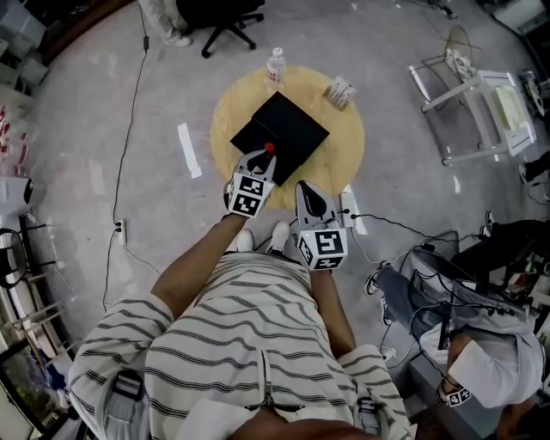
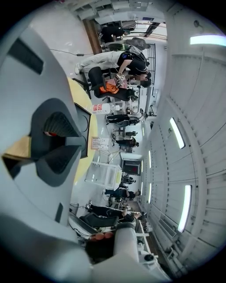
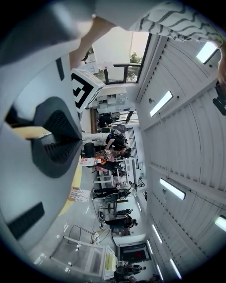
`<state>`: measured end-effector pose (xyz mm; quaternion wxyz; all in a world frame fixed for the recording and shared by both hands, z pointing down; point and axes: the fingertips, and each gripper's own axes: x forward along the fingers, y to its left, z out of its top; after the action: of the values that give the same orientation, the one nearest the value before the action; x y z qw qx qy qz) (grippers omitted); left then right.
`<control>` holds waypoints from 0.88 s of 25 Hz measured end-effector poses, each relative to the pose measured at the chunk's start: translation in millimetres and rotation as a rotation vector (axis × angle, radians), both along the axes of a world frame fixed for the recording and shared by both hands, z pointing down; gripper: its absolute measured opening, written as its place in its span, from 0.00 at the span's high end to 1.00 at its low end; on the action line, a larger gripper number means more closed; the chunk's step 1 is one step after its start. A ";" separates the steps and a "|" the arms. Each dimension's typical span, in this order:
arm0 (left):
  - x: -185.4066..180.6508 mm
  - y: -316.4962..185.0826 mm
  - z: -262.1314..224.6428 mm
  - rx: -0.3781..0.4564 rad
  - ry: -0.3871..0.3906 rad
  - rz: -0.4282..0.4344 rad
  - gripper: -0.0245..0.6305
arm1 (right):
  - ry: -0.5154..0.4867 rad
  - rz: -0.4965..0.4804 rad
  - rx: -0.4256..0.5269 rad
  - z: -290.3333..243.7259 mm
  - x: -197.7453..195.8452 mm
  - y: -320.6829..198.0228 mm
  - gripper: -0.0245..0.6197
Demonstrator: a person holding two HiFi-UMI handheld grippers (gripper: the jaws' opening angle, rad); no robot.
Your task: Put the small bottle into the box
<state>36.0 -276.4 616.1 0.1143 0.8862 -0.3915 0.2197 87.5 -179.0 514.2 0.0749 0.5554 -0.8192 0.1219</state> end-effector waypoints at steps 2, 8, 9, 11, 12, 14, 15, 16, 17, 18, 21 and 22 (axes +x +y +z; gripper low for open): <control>-0.9 6.6 -10.8 0.008 0.013 0.018 0.86 | 0.000 0.005 0.004 -4.2 0.6 1.6 0.95; -2.8 21.0 -39.7 0.054 0.045 0.047 0.89 | -0.005 0.015 0.023 -11.6 3.0 4.6 0.95; -3.4 23.3 -42.8 0.060 0.049 0.048 0.90 | -0.004 0.016 0.025 -12.8 2.9 5.1 0.95; -4.2 26.6 -48.5 0.066 0.054 0.052 0.90 | -0.002 0.018 0.030 -15.9 2.5 4.9 0.95; -4.2 27.8 -51.4 0.069 0.057 0.054 0.90 | -0.001 0.018 0.033 -17.4 2.4 4.2 0.95; -4.1 29.9 -56.9 0.079 0.065 0.059 0.91 | 0.001 0.017 0.039 -18.9 2.5 2.4 0.95; -4.1 31.1 -59.2 0.084 0.069 0.061 0.92 | 0.001 0.017 0.041 -18.8 2.7 1.7 0.95; -4.1 32.6 -61.3 0.089 0.074 0.063 0.92 | 0.002 0.017 0.043 -18.4 2.8 1.3 0.95; -4.2 34.2 -63.4 0.094 0.078 0.065 0.93 | 0.001 0.017 0.044 -18.0 2.7 0.8 0.95; -4.0 35.7 -65.7 0.099 0.082 0.068 0.93 | 0.001 0.017 0.044 -17.7 2.8 0.1 0.95; -1.4 40.5 -72.6 0.119 0.091 0.083 0.93 | 0.002 0.016 0.049 -17.1 3.7 -2.6 0.95; -0.2 42.2 -74.1 0.123 0.094 0.089 0.93 | 0.002 0.017 0.051 -17.0 4.4 -3.4 0.95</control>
<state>35.8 -234.2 542.0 0.0683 0.9174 -0.3588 0.1580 91.9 -182.4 497.2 0.0607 0.5641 -0.8172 0.1011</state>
